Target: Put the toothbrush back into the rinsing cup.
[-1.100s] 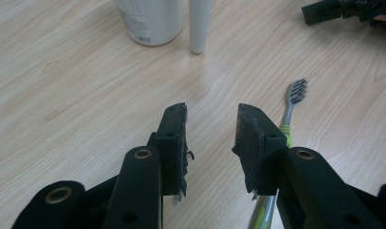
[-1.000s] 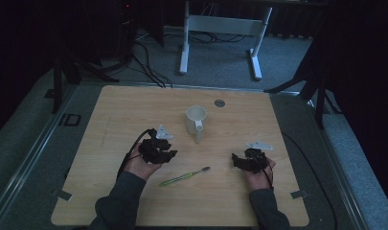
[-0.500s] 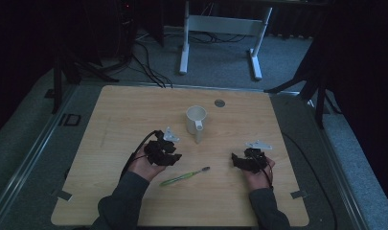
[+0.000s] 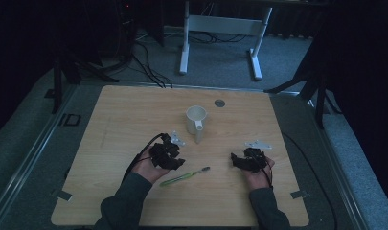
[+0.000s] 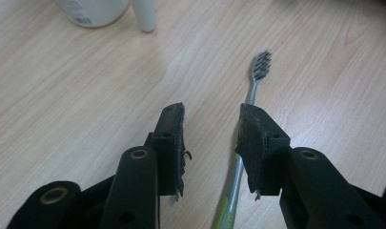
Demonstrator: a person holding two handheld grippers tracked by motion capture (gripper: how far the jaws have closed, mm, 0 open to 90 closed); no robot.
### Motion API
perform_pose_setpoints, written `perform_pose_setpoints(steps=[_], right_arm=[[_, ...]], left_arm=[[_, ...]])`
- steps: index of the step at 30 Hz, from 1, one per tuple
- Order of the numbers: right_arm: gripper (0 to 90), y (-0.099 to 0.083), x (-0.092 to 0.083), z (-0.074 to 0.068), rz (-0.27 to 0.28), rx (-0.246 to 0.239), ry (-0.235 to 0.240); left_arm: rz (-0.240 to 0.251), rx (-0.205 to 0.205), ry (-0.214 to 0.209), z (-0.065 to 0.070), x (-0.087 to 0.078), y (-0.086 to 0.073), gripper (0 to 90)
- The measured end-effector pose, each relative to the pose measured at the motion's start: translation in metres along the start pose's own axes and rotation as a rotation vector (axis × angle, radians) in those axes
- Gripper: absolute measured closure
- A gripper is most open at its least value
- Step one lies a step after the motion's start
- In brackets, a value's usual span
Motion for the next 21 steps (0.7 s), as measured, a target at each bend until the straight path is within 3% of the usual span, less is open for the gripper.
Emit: perform_pose_setpoints(steps=[21], right_arm=[[23.3,0.001,0.001,-0.001,0.0,-0.006,0.005]], left_arm=[[-0.085,0.031,-0.024,0.011,0.012,0.002,63.0]])
Point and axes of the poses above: each handheld gripper's, and its own axes: x roughly forward along the jaws, y roughly out of its top, z roughly to its right, the point moved 6 cm from there along x, roughly forward along the jaws, and after that the axes turned 1 degree about -y, right-handed, at the moved point
